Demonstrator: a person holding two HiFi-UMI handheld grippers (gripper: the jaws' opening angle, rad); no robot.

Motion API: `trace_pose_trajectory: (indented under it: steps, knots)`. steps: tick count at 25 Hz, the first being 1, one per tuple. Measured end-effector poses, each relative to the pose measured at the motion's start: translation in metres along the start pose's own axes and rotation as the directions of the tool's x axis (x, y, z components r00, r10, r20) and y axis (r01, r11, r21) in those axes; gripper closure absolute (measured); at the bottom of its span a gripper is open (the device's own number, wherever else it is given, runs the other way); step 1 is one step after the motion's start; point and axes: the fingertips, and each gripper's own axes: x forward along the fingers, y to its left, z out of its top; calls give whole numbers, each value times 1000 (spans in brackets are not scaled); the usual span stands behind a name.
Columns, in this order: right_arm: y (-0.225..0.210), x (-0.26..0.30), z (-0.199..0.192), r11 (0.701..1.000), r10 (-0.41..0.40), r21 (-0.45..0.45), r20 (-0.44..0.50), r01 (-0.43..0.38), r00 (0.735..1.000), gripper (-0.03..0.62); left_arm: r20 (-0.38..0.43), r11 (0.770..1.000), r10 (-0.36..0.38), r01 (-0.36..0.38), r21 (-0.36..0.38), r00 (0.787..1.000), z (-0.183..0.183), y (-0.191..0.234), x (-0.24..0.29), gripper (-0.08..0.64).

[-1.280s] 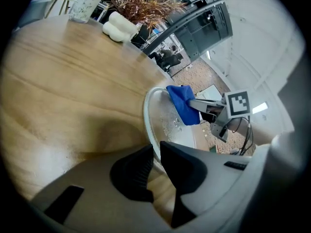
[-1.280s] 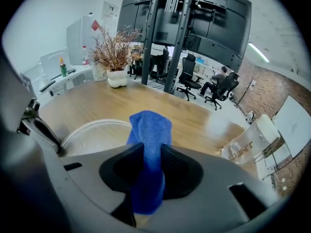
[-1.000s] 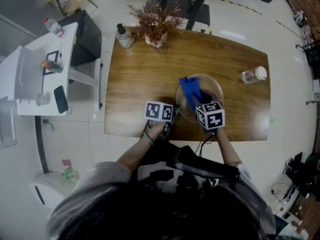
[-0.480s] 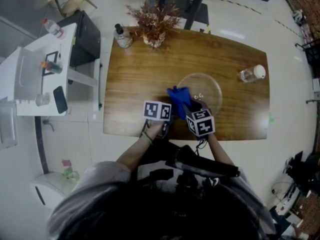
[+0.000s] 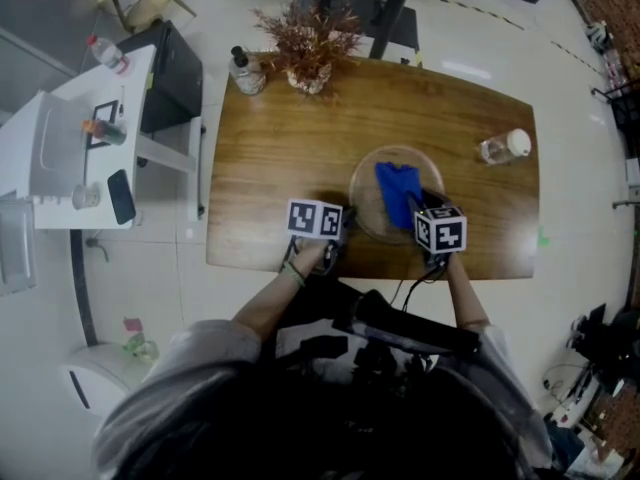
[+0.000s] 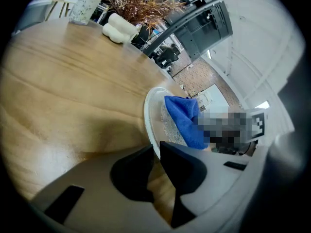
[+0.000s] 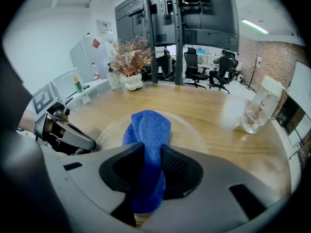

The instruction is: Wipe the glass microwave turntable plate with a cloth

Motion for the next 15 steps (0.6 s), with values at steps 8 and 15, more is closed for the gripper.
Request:
trace_pose_trajectory:
  steps: [8, 15]
  knots:
    - [-81, -6, -4, 993, -114, -4, -49, 114, 992, 472, 6, 1000, -1, 1, -2, 1000, 1, 0, -1, 520]
    - [-81, -9, -2, 991, -129, 18, -58, 130, 990, 472, 19, 1000, 3, -3, -12, 1000, 1, 1, -1, 520]
